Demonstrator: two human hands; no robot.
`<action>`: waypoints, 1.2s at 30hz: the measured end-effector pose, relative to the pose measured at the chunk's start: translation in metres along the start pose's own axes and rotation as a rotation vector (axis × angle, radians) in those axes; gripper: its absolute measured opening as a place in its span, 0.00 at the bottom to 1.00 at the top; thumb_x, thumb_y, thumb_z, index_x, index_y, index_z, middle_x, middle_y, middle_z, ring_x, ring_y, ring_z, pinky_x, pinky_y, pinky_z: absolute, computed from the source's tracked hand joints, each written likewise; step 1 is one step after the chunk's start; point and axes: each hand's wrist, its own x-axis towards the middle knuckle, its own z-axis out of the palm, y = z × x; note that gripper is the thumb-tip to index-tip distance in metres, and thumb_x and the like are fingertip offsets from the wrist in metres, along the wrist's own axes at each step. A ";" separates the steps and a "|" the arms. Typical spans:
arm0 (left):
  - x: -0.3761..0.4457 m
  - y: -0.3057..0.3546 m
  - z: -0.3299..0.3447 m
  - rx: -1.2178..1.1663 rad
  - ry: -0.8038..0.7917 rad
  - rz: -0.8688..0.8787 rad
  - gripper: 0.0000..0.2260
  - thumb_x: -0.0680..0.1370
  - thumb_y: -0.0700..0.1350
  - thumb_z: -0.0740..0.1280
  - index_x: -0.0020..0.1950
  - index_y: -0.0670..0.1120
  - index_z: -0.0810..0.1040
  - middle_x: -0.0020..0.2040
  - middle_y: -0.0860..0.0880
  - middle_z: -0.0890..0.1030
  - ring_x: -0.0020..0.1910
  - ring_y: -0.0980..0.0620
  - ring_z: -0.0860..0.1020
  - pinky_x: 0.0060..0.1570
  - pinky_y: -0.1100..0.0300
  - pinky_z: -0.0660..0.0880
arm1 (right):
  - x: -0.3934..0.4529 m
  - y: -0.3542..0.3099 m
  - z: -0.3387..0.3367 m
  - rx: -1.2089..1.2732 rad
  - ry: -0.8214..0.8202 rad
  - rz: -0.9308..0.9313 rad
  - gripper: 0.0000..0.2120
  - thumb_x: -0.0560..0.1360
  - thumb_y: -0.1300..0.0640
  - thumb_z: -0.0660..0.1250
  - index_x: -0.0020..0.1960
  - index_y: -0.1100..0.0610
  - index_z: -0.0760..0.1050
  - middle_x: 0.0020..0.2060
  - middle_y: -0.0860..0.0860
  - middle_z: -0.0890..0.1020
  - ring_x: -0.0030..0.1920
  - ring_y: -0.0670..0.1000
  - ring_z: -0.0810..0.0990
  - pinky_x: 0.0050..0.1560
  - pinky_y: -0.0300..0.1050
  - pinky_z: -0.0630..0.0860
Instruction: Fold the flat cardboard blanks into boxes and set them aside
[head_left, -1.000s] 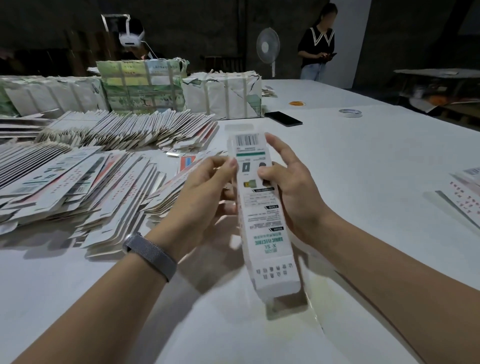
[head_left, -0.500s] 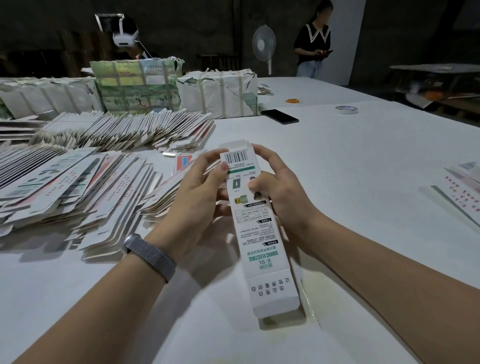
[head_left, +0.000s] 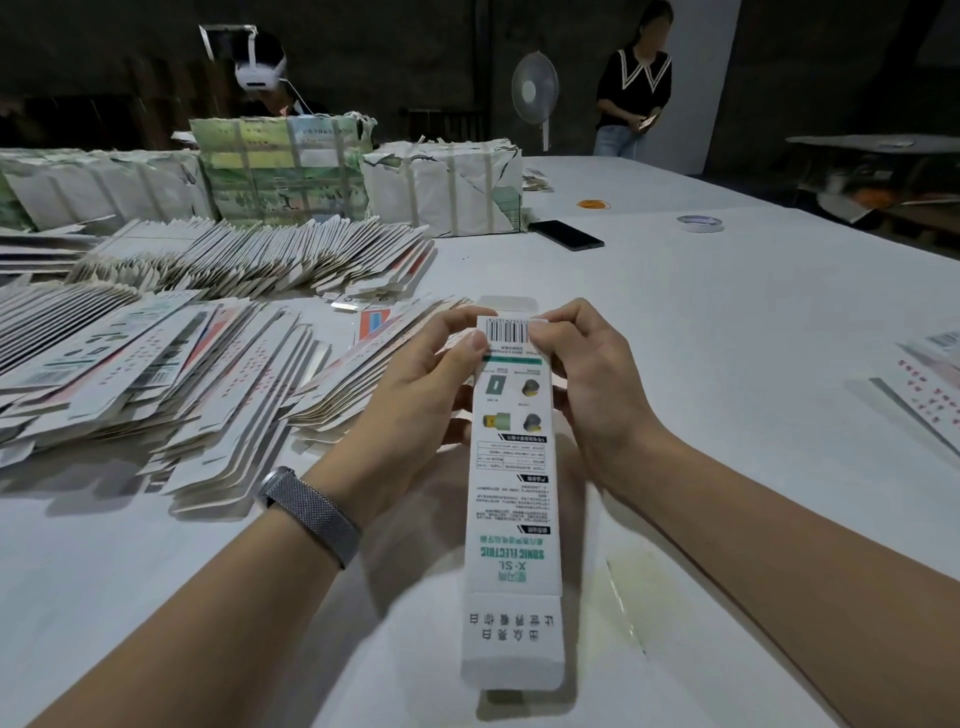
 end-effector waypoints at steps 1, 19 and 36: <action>0.000 0.000 0.000 -0.004 -0.004 -0.005 0.08 0.86 0.47 0.58 0.59 0.54 0.77 0.43 0.47 0.84 0.37 0.51 0.81 0.33 0.57 0.76 | 0.000 0.000 0.000 0.007 0.005 -0.004 0.05 0.72 0.54 0.65 0.40 0.53 0.71 0.33 0.49 0.83 0.35 0.50 0.82 0.34 0.43 0.78; -0.001 -0.001 -0.002 -0.080 0.026 -0.055 0.09 0.85 0.48 0.62 0.62 0.59 0.78 0.42 0.50 0.85 0.37 0.53 0.83 0.31 0.58 0.79 | 0.001 0.001 -0.001 0.063 0.015 -0.086 0.05 0.75 0.61 0.72 0.48 0.54 0.79 0.39 0.48 0.83 0.39 0.49 0.84 0.38 0.47 0.82; -0.001 -0.003 -0.002 -0.127 0.037 -0.090 0.12 0.85 0.47 0.61 0.47 0.60 0.80 0.41 0.47 0.84 0.36 0.49 0.79 0.36 0.55 0.71 | 0.003 0.002 -0.001 0.105 -0.041 -0.016 0.07 0.76 0.64 0.71 0.46 0.53 0.80 0.38 0.49 0.83 0.39 0.51 0.84 0.38 0.46 0.81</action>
